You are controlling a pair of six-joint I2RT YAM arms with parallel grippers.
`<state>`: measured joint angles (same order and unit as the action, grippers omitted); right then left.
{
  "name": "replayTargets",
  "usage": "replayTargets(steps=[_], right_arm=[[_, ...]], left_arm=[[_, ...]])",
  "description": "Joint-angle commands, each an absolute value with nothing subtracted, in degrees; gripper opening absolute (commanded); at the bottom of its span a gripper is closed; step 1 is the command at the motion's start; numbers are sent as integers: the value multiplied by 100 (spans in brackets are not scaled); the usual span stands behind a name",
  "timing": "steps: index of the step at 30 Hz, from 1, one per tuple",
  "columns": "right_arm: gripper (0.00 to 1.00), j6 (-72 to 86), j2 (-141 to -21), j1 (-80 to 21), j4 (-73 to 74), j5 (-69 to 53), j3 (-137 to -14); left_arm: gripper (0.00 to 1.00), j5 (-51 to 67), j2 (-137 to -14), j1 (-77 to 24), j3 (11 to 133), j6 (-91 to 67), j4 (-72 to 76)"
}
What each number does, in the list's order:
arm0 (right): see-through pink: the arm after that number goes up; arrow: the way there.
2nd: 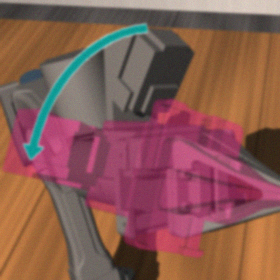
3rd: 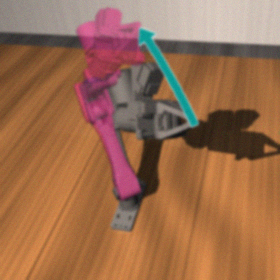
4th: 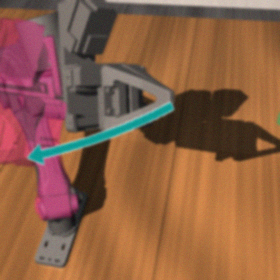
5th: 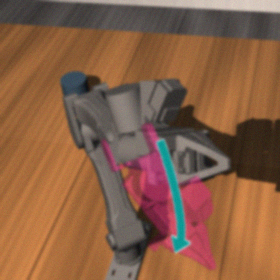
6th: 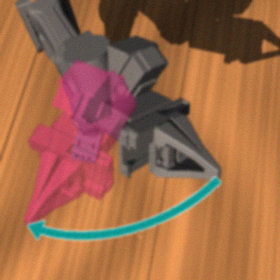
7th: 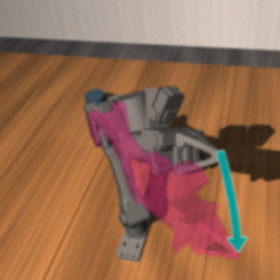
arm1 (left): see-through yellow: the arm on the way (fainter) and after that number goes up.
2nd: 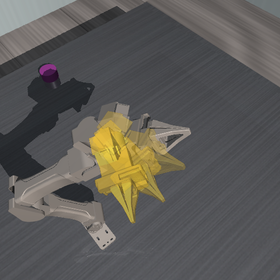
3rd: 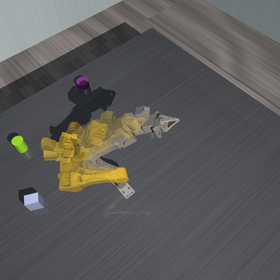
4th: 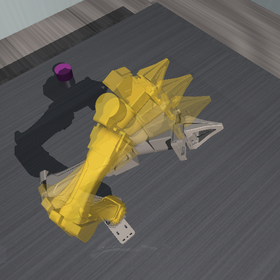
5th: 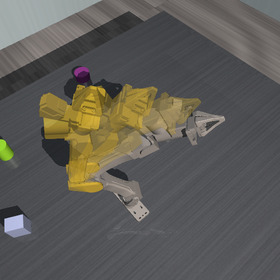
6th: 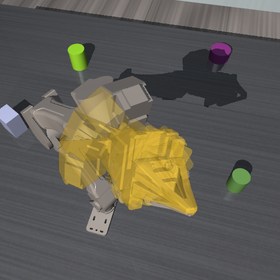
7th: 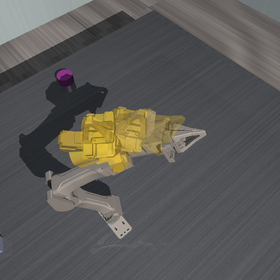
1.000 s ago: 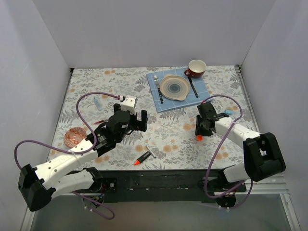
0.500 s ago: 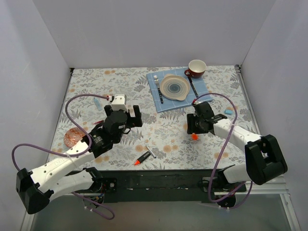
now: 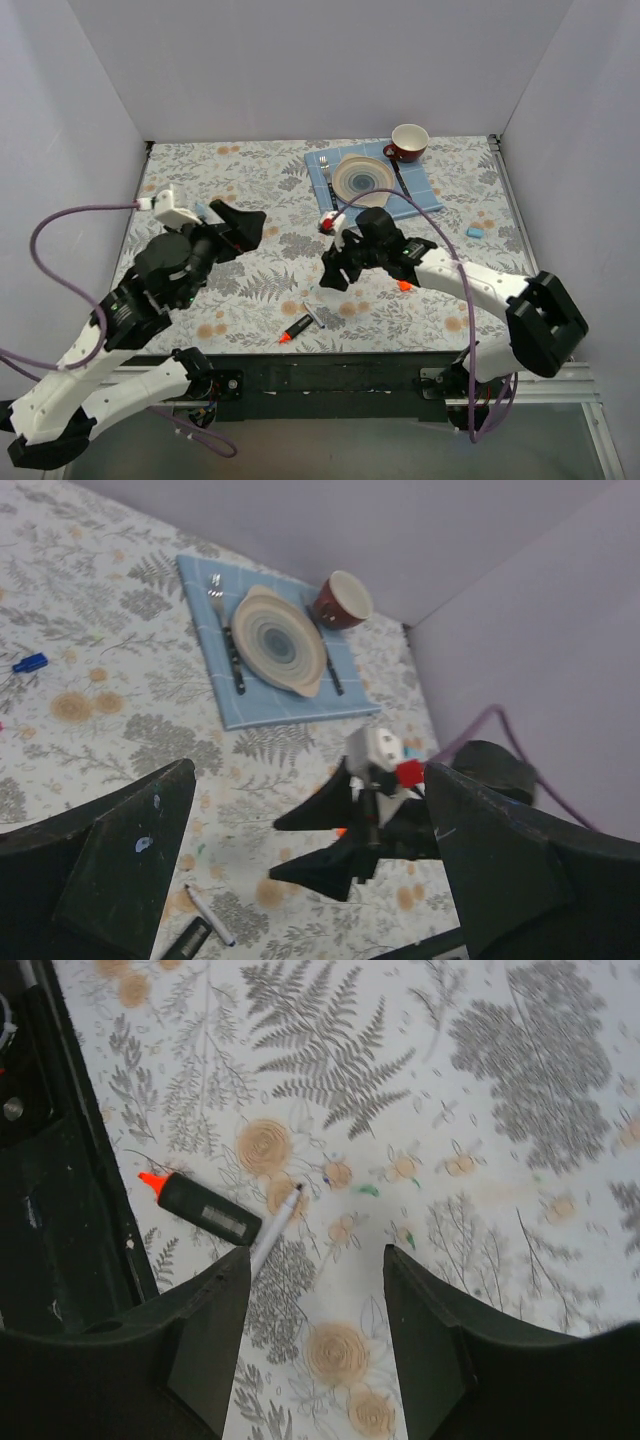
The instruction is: Insert the pens into the pen caps
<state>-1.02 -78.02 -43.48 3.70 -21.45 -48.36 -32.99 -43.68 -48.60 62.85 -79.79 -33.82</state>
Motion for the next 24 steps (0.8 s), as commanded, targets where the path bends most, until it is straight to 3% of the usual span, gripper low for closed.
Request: replayTargets(steps=[1,4,7,10,15,24], right_arm=[[68,-1543,-8673,-4876,508,-3251,-5791],[71,-2440,-9236,-5393,843,-3517,-6160],[69,-3225,-9536,-6000,1082,-2499,-6328],[69,-3620,-9694,-6248,862,-2223,-6215],[67,-4401,-9695,-6416,415,-2645,-5784],[61,-4562,-9975,-6645,220,-2356,-5651]], left_arm=[[98,-2812,-3569,-4878,6451,-7752,-3243],[98,-2655,-3305,-4878,6495,-7647,-3375],[98,-2602,-3147,-4878,6469,-7673,-3524],[98,-2549,-2998,-4878,6381,-7682,-3542],[98,-2479,-2857,-4878,6381,-7585,-3604],[98,-2426,-2540,-4878,6188,-7418,-3507]])
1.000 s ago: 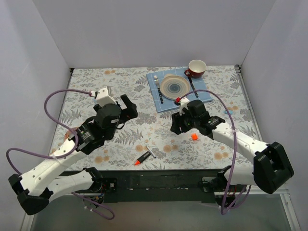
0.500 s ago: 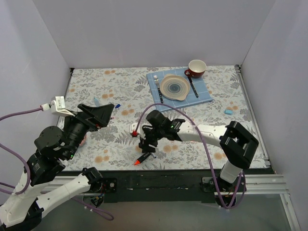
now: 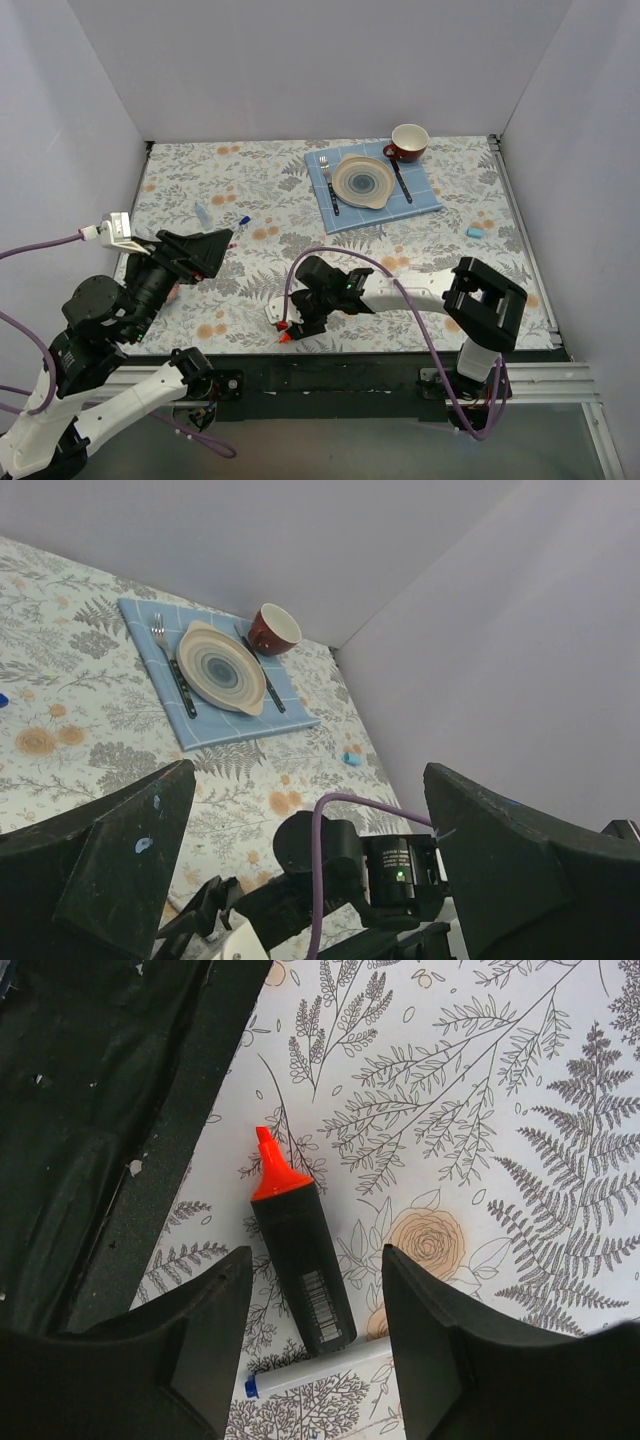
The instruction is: Insert the pens into the pen caps
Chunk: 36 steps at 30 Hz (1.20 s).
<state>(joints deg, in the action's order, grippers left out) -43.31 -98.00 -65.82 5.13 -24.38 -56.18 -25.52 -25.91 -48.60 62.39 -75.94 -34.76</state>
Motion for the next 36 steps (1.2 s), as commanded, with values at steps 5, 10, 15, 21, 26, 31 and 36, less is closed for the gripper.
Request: replayTargets(steps=[5,10,15,21,26,31,36], right_arm=[[56,-4360,-10195,-6680,53,-2320,-5678],[49,-4061,-10344,-6715,228,-2338,-5879],[41,-3842,-10529,-6733,246,-1917,-5976],[30,-3437,-10459,-6741,53,-1785,-5810],[3,-2841,-10161,-6697,-709,-1863,-5432],[1,-2093,-9783,-6575,-1379,-1925,-5124],[1,-1084,-9326,-6241,-1897,-1820,-4913]], left_arm=[[98,-2513,-2391,-4887,5994,-7374,-3454],[98,-2540,-2356,-4878,6021,-7348,-3489],[98,-2637,-2320,-4878,5977,-7321,-3402],[98,-2654,-2452,-4869,5880,-7277,-3375],[97,-2917,-2470,-4878,5390,-7391,-3375],[92,-2979,-2400,-4878,4756,-8023,-3401],[89,-3024,-2066,-4878,4229,-8744,-3375]])
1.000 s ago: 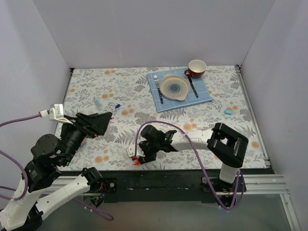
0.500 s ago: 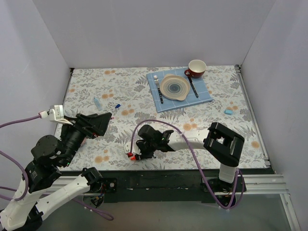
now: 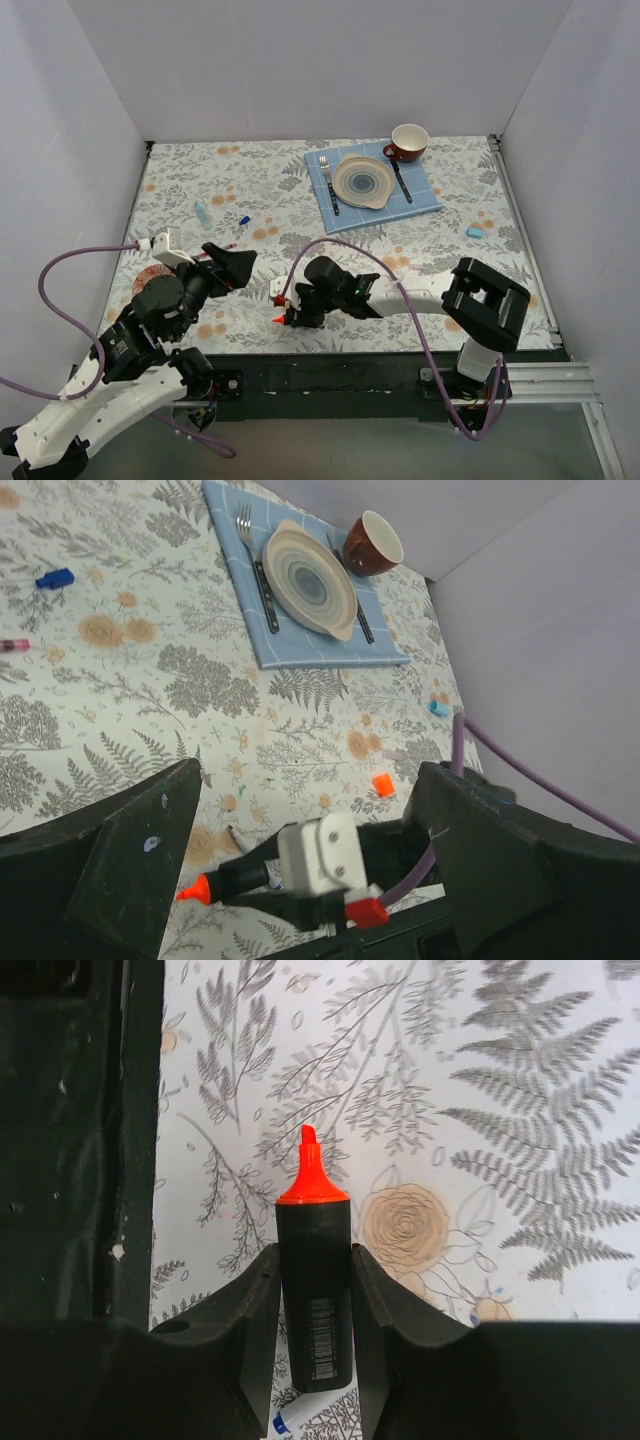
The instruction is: Insert the pens into the pen caps
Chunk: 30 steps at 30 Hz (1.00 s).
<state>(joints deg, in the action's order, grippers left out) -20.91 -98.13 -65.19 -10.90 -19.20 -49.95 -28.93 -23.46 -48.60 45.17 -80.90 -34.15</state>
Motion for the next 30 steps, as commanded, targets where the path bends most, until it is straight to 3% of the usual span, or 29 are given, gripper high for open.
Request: replayTargets(steps=[1,11,23,27,30], right_arm=[[1,-985,-9169,-6179,-1907,-1776,-4843],[1,-53,-7762,-6020,-2979,-424,-3974],[1,457,-7093,-6020,-3182,-79,-3867],[1,545,-6961,-6021,-3006,-62,-3920],[1,597,-6891,-6021,-2936,-88,-3946]], left_arm=[[89,-2980,-2022,-4878,4123,-8902,-3331],[85,-2171,-2477,-4878,3226,-9395,-2436],[79,-1153,-3752,-4878,3024,-8904,-889],[68,-835,-4183,-4878,3032,-8816,-519],[54,-695,-4368,-4878,3023,-8815,-282]])
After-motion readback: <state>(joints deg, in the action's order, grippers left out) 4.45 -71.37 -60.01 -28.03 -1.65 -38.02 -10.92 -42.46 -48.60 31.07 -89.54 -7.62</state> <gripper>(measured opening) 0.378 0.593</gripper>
